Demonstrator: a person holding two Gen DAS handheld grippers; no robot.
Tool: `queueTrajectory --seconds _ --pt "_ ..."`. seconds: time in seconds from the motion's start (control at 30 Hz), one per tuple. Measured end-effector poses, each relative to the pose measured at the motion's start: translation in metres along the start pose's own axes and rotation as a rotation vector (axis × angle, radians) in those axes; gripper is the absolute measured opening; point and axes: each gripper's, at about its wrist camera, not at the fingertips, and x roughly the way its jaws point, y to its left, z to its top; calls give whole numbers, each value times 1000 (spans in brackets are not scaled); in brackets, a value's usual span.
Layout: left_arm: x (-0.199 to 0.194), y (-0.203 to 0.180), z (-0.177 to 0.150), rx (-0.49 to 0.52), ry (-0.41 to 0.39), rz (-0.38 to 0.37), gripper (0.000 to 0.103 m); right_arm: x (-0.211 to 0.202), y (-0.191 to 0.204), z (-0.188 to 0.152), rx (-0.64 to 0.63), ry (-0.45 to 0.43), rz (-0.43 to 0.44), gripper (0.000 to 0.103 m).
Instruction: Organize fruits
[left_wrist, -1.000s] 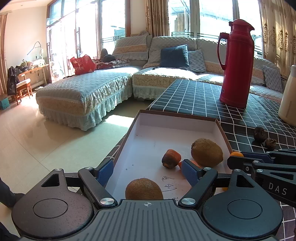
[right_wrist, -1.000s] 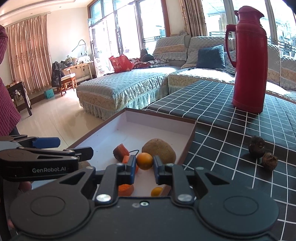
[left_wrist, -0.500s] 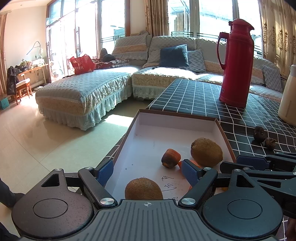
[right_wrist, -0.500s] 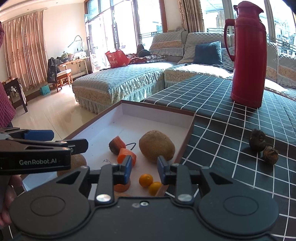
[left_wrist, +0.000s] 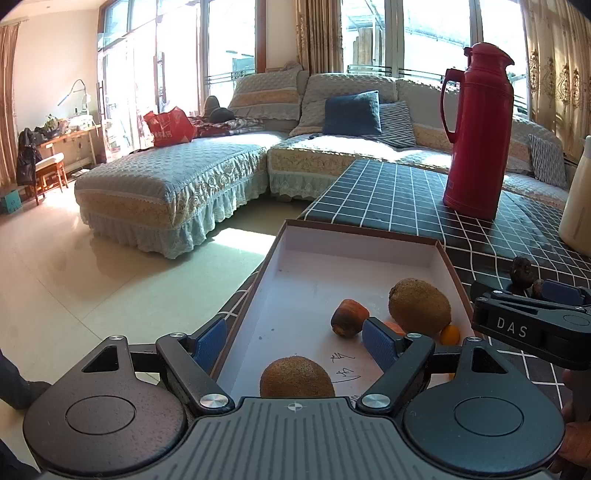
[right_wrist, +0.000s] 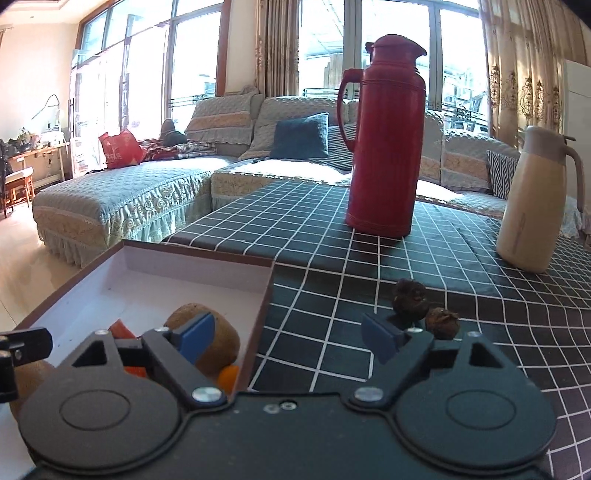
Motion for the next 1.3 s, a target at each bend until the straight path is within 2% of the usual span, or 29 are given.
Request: queueTrajectory --seconds 0.17,0.33,0.43,0.63,0.87,0.9,0.97,1.1,1.3 --pt "-1 2 0 -5 -1 -7 80 -1 -2 -6 46 -11 -11 86" --pt "-5 -4 2 -2 -6 -29 80 -25 -24 -3 110 -39 18 89" --pt "-9 -15 1 19 -11 -50 81 -52 -50 0 102 -79 33 96" --pt "-17 -38 -2 66 -11 -69 81 -107 -115 -2 83 -137 23 101" --pt "-25 -67 -6 91 -2 -102 81 -149 -190 -33 96 -171 -86 103" --pt "-26 -71 -7 100 -3 -100 85 -152 -201 -40 123 -161 -101 103" --pt "-30 -79 -10 116 -20 -88 103 -150 -219 -49 180 -131 -124 103" --pt "-36 -90 -12 132 -36 -88 103 -148 -242 -56 254 -103 -125 103" --pt "-43 -98 -21 160 -20 -89 103 -159 -252 -60 253 -123 -123 103"
